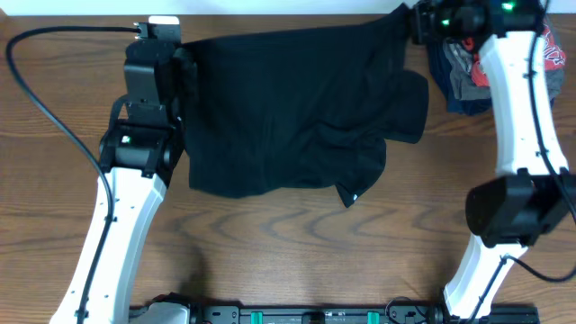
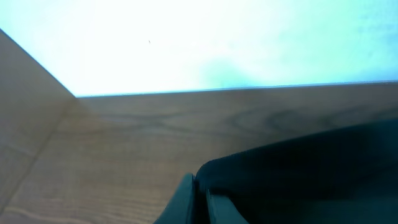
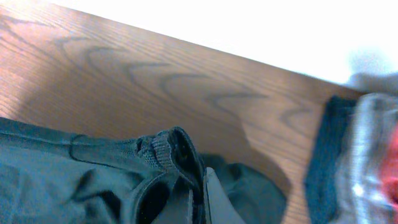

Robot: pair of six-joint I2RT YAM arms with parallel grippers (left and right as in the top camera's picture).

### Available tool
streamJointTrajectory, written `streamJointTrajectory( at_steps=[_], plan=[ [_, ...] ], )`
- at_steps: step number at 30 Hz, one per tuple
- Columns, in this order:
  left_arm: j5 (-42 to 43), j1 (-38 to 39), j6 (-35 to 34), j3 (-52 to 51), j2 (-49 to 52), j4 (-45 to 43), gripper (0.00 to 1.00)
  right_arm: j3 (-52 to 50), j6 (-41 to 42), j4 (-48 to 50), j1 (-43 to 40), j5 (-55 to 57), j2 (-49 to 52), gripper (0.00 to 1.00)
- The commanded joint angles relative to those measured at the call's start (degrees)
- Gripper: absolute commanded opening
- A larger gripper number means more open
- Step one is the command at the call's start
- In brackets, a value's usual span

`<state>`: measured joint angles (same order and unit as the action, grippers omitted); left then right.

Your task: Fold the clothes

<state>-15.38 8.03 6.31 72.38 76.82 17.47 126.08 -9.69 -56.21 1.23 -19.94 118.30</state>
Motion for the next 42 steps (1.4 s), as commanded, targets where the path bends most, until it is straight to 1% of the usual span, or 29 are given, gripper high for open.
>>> streamJointTrajectory(
  at_steps=[1, 5, 11, 19, 26, 31, 34, 36, 38, 42],
  plan=[
    [-1.5, -0.6, 1.6, 1.5, -4.4, -2.3, 0.06, 0.7, -5.1, -1.4, -2.1, 2.2, -2.8, 0.01],
    [-1.5, -0.6, 1.8, 1.5, -7.8, -4.9, 0.06, 0.7, -10.5, -4.2, -2.5, 2.9, -6.4, 0.01],
    [-1.5, -0.6, 4.5, 1.5, -14.1, -7.5, 0.06, 0.7, -14.4, -7.8, -2.6, 10.1, -12.5, 0.01],
    [-1.5, -0.6, 5.4, 1.5, -24.8, -7.7, 0.06, 0.7, -13.0, -11.1, -6.0, 11.3, -24.3, 0.01],
    [-1.4, -0.6, 5.4, 1.5, -34.2, -7.7, 0.06, 0.7, -13.0, -17.3, -10.3, 11.4, -35.5, 0.01],
    [-1.5, -0.6, 5.4, 1.5, -39.7, -7.7, 0.06, 0.7, -10.0, -20.2, -13.3, 10.4, -42.2, 0.01],
    [-1.6, -0.6, 5.4, 1.6, -42.0, -7.7, 0.06, 0.7, -9.6, -20.5, -13.4, 10.3, -45.6, 0.01],
    [-3.0, -0.6, 5.5, 1.9, -42.8, -7.7, 0.06, 0.7, -9.6, -20.5, -13.4, 10.3, -47.5, 0.01],
    [-6.6, -0.6, 5.5, 2.9, -43.2, -7.5, 0.06, 0.7, -9.6, -20.5, -13.4, 10.3, -49.1, 0.01],
    [-11.1, -0.6, 7.5, 3.7, -43.2, -7.1, 0.06, 0.7, -9.6, -20.5, -13.4, 10.3, -50.1, 0.01]
  ],
)
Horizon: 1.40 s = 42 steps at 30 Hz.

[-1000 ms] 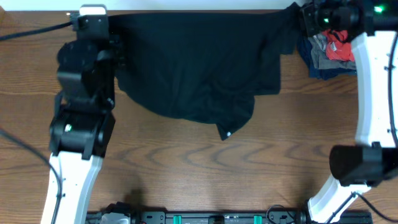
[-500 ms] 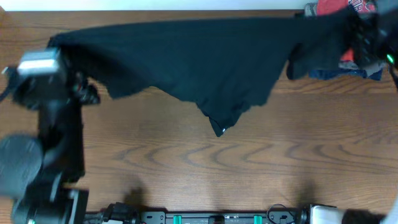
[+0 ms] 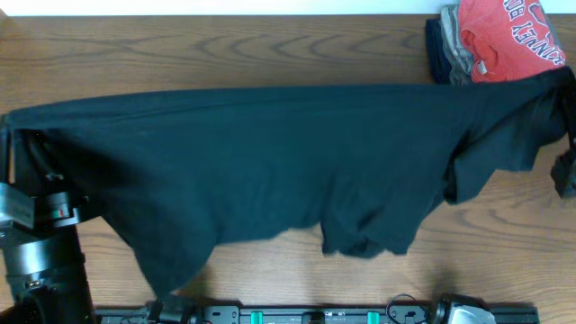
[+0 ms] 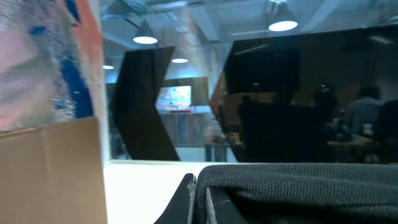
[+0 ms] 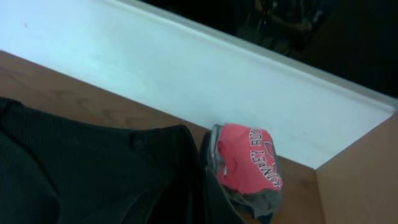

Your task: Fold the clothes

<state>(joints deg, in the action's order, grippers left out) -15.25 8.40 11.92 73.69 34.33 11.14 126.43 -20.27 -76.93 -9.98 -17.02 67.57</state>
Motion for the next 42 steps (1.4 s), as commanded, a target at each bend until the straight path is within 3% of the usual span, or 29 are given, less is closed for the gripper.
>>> streamJointTrajectory(
  at_steps=[1, 6, 10, 15, 20, 26, 33, 42],
  plan=[
    [-12.5, -1.0, 2.4, 2.4, -0.6, -0.5, 0.06, 0.3, 0.9, 0.2, -2.2, 7.3, 0.8, 0.01],
    [-19.7, -1.0, 2.6, 2.4, 2.6, 2.4, 0.06, 0.3, -0.4, -1.0, -2.2, 2.7, 5.6, 0.02],
    [-24.5, -1.0, -0.3, 2.4, 8.0, 11.5, 0.07, 0.3, -1.7, -5.5, -1.5, 1.0, 13.2, 0.01],
    [-26.9, -1.0, -4.0, 2.4, 17.0, 22.9, 0.06, 0.3, -2.8, -8.8, 0.0, 0.2, 24.3, 0.01],
    [-27.1, -1.3, -4.5, 2.4, 27.7, 25.8, 0.06, 0.3, -3.1, -7.8, 3.2, 0.0, 35.1, 0.01],
    [-26.7, -3.5, -4.5, 2.4, 41.7, 20.0, 0.06, 0.3, -3.4, -0.9, 8.1, 0.1, 48.9, 0.01],
    [-21.2, -5.7, -4.1, 2.4, 57.2, 3.7, 0.06, 0.3, 2.3, 17.7, 11.2, 0.0, 62.6, 0.02],
    [-19.8, -6.6, -4.1, 2.4, 70.6, -11.8, 0.06, 0.3, 6.5, 38.1, 14.6, 1.1, 69.9, 0.03]
  ],
)
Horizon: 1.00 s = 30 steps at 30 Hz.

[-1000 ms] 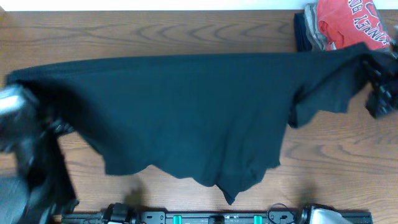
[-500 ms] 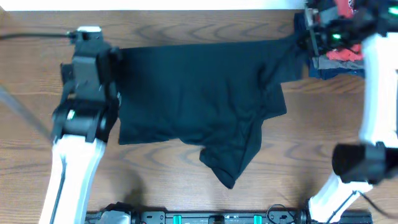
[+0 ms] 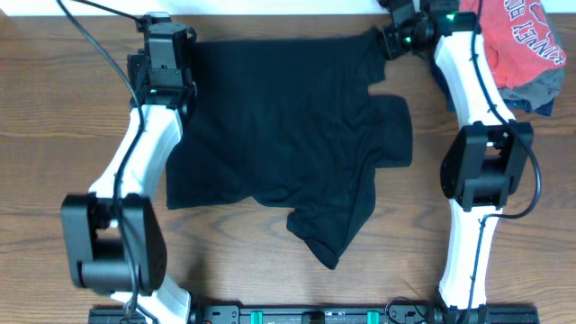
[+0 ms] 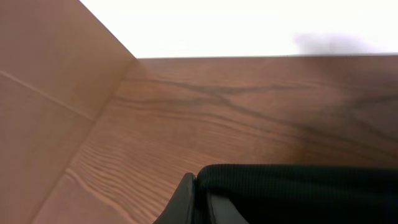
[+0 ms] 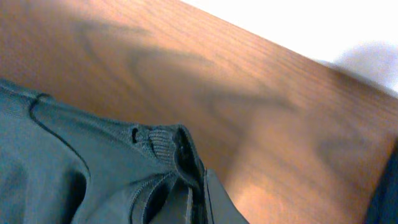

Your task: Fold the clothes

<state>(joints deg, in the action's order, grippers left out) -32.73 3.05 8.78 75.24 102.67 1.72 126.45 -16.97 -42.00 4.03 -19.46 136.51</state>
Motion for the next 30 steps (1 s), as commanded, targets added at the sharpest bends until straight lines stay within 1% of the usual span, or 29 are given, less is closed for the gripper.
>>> streamJointTrajectory(
  at_steps=[1, 3, 7, 11, 15, 20, 26, 30],
  plan=[
    [-2.3, -1.3, -1.0, 0.9, 3.0, -3.1, 0.06, 0.3, 4.3, 5.2, 0.8, 4.3, 1.4, 0.03],
    [-2.3, -1.4, -1.0, 0.9, 4.5, -5.3, 0.06, 0.3, 5.5, 9.6, 1.3, 5.6, 2.0, 0.03],
    [-1.4, -2.0, -0.9, 0.9, 5.1, -7.5, 0.06, 0.3, 5.8, 15.1, 1.7, 5.7, 2.1, 0.05],
    [0.7, -3.1, -1.0, 0.9, 5.1, -8.5, 0.06, 0.3, 5.8, 16.8, 1.8, 5.7, 2.0, 0.05],
    [0.6, -3.2, -0.9, 0.9, 5.1, -6.6, 0.06, 0.3, 5.8, 12.3, 1.8, 5.5, 1.2, 0.01],
    [0.6, -3.2, -0.9, 0.9, 4.5, -0.4, 0.06, 0.3, 5.6, 2.4, 2.0, 5.5, -2.0, 0.01],
    [1.3, -3.1, -0.9, 0.9, 1.3, 12.6, 0.06, 0.3, 4.5, -10.6, 2.0, 5.5, -7.5, 0.01],
    [6.5, -3.1, -0.9, 0.9, 0.9, 20.2, 0.06, 0.3, 4.5, -18.2, 2.0, 5.5, -8.4, 0.01]
  ],
)
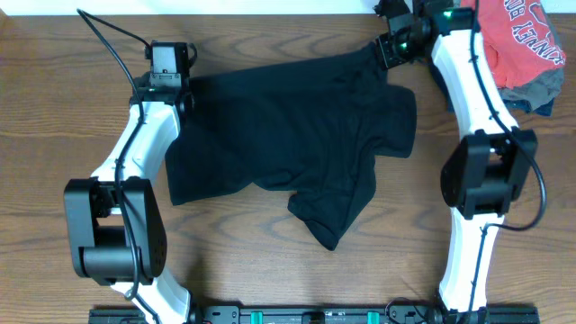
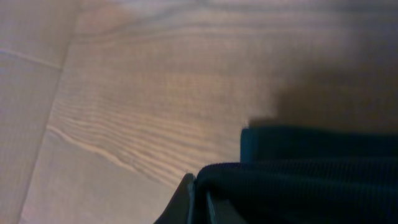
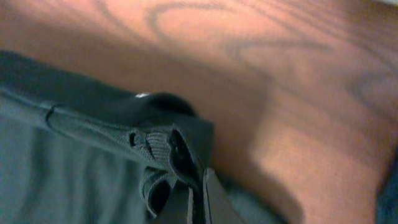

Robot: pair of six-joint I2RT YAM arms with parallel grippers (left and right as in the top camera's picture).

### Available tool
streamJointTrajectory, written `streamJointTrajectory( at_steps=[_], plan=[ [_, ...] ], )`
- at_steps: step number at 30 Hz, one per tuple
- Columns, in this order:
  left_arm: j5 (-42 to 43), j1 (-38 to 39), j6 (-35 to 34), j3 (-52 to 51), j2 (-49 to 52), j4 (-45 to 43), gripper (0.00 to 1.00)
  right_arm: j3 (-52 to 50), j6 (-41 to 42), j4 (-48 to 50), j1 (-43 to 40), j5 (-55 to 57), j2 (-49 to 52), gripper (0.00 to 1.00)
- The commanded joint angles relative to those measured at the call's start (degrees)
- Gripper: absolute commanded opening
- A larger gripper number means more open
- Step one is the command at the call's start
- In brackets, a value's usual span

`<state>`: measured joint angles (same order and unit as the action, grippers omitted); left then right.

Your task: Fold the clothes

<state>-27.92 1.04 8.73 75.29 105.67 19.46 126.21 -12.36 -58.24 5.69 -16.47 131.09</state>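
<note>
A black T-shirt (image 1: 288, 135) lies spread and rumpled on the wooden table (image 1: 54, 225), its lower hem bunched toward the front. My left gripper (image 1: 180, 85) is shut on the shirt's far-left corner (image 2: 298, 186), low over the wood. My right gripper (image 1: 385, 49) is shut on the far-right corner, where the ribbed edge (image 3: 168, 149) folds over the fingers.
A stack of folded clothes topped by a red printed shirt (image 1: 522, 36) sits at the far right corner of the table. The table's far edge runs just behind both grippers. A black rail lies along the front edge (image 1: 315, 315).
Both grippers have come slightly toward the front and lower, still holding the far corners. The far edge of the shirt now slants and the cloth lies more rumpled.
At first both grippers held the shirt's far corners near the table's back edge. Then the shirt was lifted high and stretched wide between the arms. It came back down spread on the table, and now rests there with both corners still held.
</note>
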Motion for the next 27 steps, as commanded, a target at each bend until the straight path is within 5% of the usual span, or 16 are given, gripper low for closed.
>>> streamJointTrajectory(
  at_steps=[1, 27],
  plan=[
    [3.3, -1.2, -0.9, 0.8, -1.9, 3.8, 0.06, 0.5, -0.2, -3.6, 0.3, 2.5, -2.8, 0.01],
    [10.8, -1.2, -0.9, -3.7, -0.6, 8.8, 0.1, -8.0, -1.4, -12.2, 0.5, 3.1, 4.2, 0.06]
  ],
)
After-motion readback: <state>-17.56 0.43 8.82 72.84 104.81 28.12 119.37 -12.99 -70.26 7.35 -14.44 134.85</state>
